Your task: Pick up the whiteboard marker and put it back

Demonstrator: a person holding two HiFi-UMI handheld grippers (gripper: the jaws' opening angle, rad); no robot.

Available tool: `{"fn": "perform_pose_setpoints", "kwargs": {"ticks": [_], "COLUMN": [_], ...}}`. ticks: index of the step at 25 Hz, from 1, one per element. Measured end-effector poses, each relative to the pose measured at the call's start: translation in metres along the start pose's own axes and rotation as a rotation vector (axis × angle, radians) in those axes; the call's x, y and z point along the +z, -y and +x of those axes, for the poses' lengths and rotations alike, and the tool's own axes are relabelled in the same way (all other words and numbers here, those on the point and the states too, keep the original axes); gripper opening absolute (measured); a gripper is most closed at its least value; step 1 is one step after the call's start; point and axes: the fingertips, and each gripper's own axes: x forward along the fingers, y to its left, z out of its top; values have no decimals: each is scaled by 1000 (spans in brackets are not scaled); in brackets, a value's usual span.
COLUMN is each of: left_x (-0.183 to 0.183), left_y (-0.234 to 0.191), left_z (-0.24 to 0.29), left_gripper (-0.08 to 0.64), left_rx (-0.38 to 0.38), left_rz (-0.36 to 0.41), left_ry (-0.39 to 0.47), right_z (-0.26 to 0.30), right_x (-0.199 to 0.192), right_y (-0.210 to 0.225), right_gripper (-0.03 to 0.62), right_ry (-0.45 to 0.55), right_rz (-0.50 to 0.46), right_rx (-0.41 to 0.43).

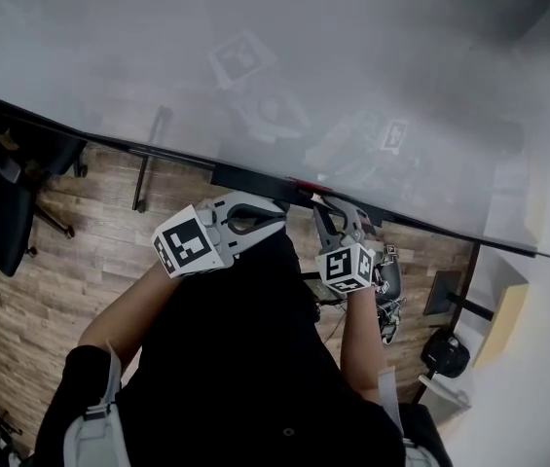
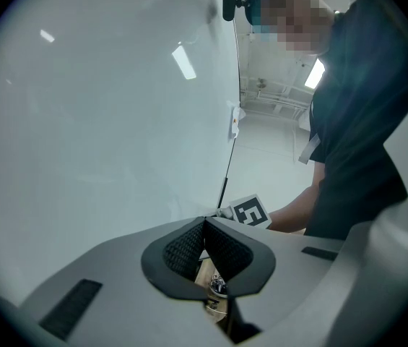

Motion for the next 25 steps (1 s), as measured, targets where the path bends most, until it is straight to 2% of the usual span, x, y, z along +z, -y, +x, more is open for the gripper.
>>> {"fn": "perform_pose_setpoints", "kwargs": {"ticks": [8,15,18,20,22,25], "left_x": [12,31,38,39,39,46], "left_y": [-8,0,4,4,5,11], "left_z": [-1,-8,-11,-12,-10,-4], "left_gripper": [6,6,6,6,6,6], "left_rx": [-4,-17,-26,-22,-16,-19], "left_rz": [17,64,98,107,108,114], "left_ry": [8,32,24,33,43,40], "right_z": [-25,-47,-59,-68,-80,-105], "right_x": [35,78,95,109,120,123], "right_y": [12,22,27,31,37,46], "right_gripper": [67,67,67,67,67,67], "right_ry": [116,260,355,434,514,573], "right_rz": [98,136,172,228,329,435], "right_rx": [-6,11,8,9,9,24]}}
